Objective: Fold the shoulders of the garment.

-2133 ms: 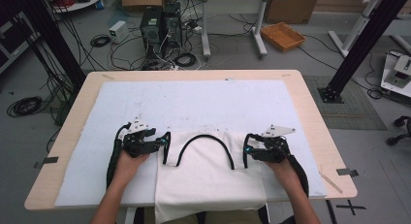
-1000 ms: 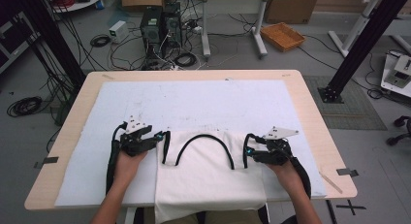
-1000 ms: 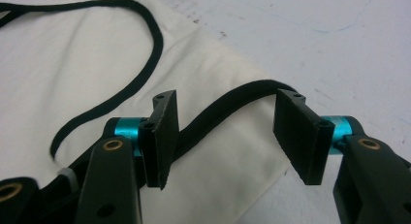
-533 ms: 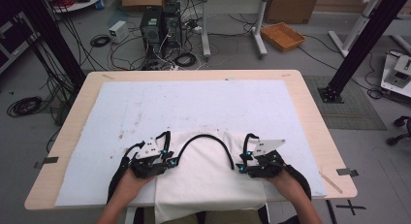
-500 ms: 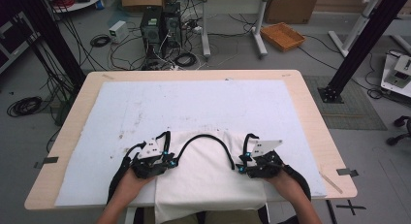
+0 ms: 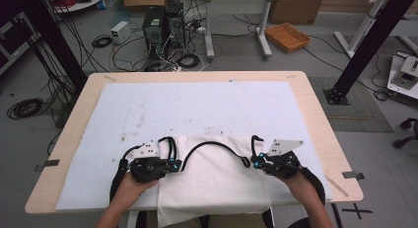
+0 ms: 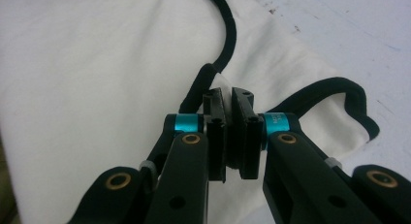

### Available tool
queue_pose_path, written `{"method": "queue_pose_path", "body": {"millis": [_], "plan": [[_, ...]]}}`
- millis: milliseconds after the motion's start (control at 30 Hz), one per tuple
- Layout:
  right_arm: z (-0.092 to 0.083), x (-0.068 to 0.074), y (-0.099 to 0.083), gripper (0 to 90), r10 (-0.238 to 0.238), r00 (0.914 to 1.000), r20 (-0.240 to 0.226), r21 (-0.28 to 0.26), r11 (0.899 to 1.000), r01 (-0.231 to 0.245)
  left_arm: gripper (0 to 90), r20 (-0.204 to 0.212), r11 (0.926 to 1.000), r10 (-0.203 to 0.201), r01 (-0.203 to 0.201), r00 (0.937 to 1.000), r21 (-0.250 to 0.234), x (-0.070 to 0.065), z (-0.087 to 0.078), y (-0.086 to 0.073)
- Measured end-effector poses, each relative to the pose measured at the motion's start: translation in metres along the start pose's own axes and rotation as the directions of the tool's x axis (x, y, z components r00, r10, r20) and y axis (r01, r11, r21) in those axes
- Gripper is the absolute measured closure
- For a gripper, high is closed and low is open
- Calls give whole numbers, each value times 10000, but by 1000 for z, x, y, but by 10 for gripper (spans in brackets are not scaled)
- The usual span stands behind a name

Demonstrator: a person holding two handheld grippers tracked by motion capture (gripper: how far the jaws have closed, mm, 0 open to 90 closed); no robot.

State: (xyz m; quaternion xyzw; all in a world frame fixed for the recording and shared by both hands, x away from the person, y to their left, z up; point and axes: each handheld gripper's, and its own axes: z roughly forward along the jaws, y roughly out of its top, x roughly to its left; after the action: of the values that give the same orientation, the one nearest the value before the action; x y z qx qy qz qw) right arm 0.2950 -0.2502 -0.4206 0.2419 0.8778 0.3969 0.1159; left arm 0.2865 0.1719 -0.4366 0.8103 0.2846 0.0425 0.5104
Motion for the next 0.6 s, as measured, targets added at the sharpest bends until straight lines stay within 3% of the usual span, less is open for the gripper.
{"method": "queue_pose_path", "body": {"millis": [67,100,133,167,233,300,367,433,500,600], "plan": [[3,1,-2,660,57,9996,-268,35,10000,-56,693,-495,9997,-167,157,9986,-197,5,-3,0],[4,1,-3,568,173,9997,-154,-102,9998,-175,592,-972,9989,-332,298,9947,-365,8,-5,0],[4,1,-3,568,173,9997,-154,-102,9998,-175,515,-972,9989,-332,298,9947,-365,8,-5,0],[5,-4,-3,458,609,9977,282,-434,9973,-596,452,-1638,9983,-340,257,9859,-528,11,-6,-1],[5,-8,-3,353,799,9927,909,-734,9946,-733,394,-2281,9980,-309,174,9731,-610,14,-7,-1],[5,-12,-3,298,927,9838,1535,-973,9922,-783,252,-3144,9978,-322,123,9488,-650,18,-8,-1],[4,-17,-4,226,1260,9663,2246,-1320,9864,-979,246,-3643,9959,-450,129,9302,-901,23,-10,0],[2,-25,-3,213,1638,9491,2689,-1579,9796,-1243,246,-3963,9943,-530,117,9166,-1059,29,-13,2],[1,-33,-3,212,1956,9355,2941,-1680,9742,-1509,246,-4175,9924,-642,141,9064,-1221,37,-15,5],[2,-45,-3,211,2383,9210,3081,-1688,9665,-1936,246,-4286,9882,-837,196,8996,-1519,47,-18,9]]}}
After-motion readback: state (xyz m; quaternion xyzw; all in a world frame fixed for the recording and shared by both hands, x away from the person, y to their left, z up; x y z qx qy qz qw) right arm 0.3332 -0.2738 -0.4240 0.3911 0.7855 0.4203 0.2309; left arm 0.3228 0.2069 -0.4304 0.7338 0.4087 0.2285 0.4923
